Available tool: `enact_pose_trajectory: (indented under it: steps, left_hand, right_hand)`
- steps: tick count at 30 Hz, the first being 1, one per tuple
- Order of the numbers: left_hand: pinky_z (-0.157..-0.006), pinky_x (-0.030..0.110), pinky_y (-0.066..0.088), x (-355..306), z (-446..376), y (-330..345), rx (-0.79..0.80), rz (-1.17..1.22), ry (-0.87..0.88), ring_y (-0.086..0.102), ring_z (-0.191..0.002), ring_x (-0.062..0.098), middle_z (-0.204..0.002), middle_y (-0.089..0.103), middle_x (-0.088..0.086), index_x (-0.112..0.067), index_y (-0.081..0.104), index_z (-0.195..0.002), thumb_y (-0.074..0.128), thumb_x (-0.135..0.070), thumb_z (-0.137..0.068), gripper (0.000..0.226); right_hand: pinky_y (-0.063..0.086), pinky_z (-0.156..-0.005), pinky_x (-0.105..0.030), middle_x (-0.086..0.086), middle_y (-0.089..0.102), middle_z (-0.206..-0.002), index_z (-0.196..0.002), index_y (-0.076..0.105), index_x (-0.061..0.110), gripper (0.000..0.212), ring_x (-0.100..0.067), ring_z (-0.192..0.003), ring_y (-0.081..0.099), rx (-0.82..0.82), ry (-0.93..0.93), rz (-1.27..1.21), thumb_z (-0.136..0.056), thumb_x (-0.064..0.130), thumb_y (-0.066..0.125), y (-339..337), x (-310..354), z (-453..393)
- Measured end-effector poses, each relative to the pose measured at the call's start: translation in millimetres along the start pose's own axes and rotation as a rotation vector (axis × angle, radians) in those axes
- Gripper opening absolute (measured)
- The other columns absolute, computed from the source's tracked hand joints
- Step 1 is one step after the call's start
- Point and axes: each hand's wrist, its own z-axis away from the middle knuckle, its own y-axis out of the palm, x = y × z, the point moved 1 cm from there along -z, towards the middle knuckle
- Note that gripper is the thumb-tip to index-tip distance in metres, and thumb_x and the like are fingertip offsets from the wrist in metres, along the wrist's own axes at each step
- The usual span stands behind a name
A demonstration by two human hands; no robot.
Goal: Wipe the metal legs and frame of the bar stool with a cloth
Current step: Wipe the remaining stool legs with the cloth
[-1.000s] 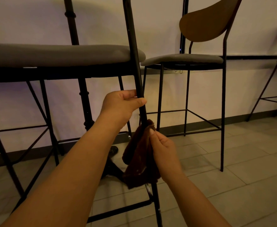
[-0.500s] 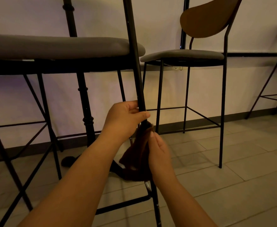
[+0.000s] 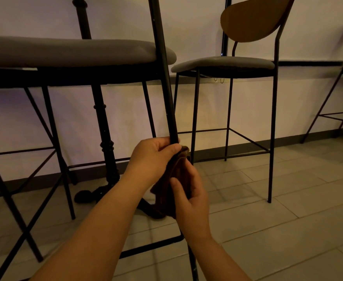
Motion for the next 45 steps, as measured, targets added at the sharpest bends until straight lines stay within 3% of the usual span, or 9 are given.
enact_pose_trajectory:
  steps: [7,11,15,19,23,31,34,39,45]
  left_hand:
    - [-0.082,0.028,0.052,4.6,-2.7,-0.2,-0.016,-0.013,-0.005,0.063,-0.094,0.01,-0.095,0.068,-0.015,-0.032,0.069,-0.105,0.067,-0.034,-0.086,0.019]
    - [-0.069,0.014,0.05,5.6,-4.9,0.7,-0.001,0.025,-0.003,0.062,-0.086,0.002,-0.093,0.069,-0.015,-0.031,0.069,-0.106,0.066,-0.03,-0.087,0.02]
    - [-0.051,0.003,0.042,4.8,-2.4,1.5,0.017,0.041,0.008,0.053,-0.075,-0.01,-0.082,0.06,-0.026,-0.03,0.068,-0.106,0.066,-0.028,-0.087,0.019]
    - [-0.064,0.008,0.038,6.0,-1.2,2.6,0.023,0.036,0.003,0.053,-0.081,-0.007,-0.085,0.06,-0.024,-0.028,0.067,-0.111,0.067,-0.025,-0.087,0.024]
    - [-0.073,0.014,0.046,9.8,0.7,4.0,0.024,0.027,-0.012,0.061,-0.091,0.003,-0.095,0.066,-0.015,-0.027,0.066,-0.114,0.068,-0.024,-0.086,0.028]
    - [-0.06,0.003,0.044,15.8,3.3,6.1,0.05,0.073,-0.01,0.058,-0.085,-0.007,-0.09,0.064,-0.021,-0.029,0.067,-0.109,0.069,-0.02,-0.085,0.025]
    - [-0.068,0.009,0.037,15.7,5.7,7.0,0.044,0.045,-0.009,0.053,-0.087,-0.006,-0.093,0.062,-0.021,-0.029,0.067,-0.112,0.068,-0.023,-0.086,0.027]
    - [-0.094,0.03,0.046,15.8,12.1,9.3,0.031,0.053,-0.049,0.059,-0.102,0.009,-0.108,0.067,-0.01,-0.024,0.066,-0.116,0.066,-0.025,-0.087,0.029]
    - [-0.089,0.026,0.051,20.3,12.9,11.1,0.079,0.054,-0.066,0.065,-0.102,0.014,-0.107,0.071,-0.002,-0.022,0.065,-0.116,0.071,-0.014,-0.083,0.034]
  right_hand:
    - [0.056,-0.07,-0.033,0.012,0.067,-0.084,-0.104,0.066,0.032,0.024,-0.004,-0.079,0.064,-0.055,-0.03,0.289,-0.098,0.034,0.043,4.6,-2.7,-21.4]
    - [0.04,-0.049,-0.024,0.008,0.052,-0.054,-0.059,0.057,0.03,0.044,-0.007,-0.052,0.048,-0.086,0.249,0.098,-0.1,0.037,0.043,0.3,0.4,-29.7]
    - [0.048,-0.054,-0.023,-0.001,0.062,-0.067,-0.081,0.061,0.013,0.031,-0.011,-0.063,0.061,-0.027,0.516,-0.093,-0.101,0.029,0.043,-6.6,-4.3,-23.5]
    - [0.056,-0.076,-0.026,0.004,0.065,-0.098,-0.108,0.056,0.037,0.022,-0.009,-0.091,0.065,0.092,0.175,0.072,-0.102,0.027,0.038,-1.4,-13.9,4.8]
    - [0.054,-0.067,-0.027,0.006,0.063,-0.086,-0.096,0.055,0.037,0.023,-0.004,-0.077,0.062,-0.041,0.123,0.195,-0.102,0.025,0.036,9.5,-15.7,-2.6]
    - [0.043,-0.037,-0.012,-0.003,0.062,-0.071,-0.081,0.059,0.017,0.028,0.0,-0.044,0.06,-0.03,0.659,-0.023,-0.102,0.026,0.043,-6.9,-17.5,-31.0]
    - [0.05,-0.052,-0.024,-0.005,0.065,-0.076,-0.083,0.064,0.019,0.03,-0.013,-0.066,0.064,-0.063,0.738,-0.125,-0.101,0.031,0.043,-12.5,-21.1,-14.1]
    - [0.056,-0.069,-0.022,0.013,0.07,-0.088,-0.085,0.062,0.056,0.04,-0.005,-0.085,0.068,0.053,0.382,-0.007,-0.102,0.029,0.038,-3.6,-20.8,5.2]
    - [0.054,-0.063,-0.031,-0.003,0.071,-0.077,-0.092,0.069,0.023,0.027,-0.018,-0.075,0.067,-0.025,0.582,-0.184,-0.098,0.037,0.047,-8.1,-17.5,-24.2]
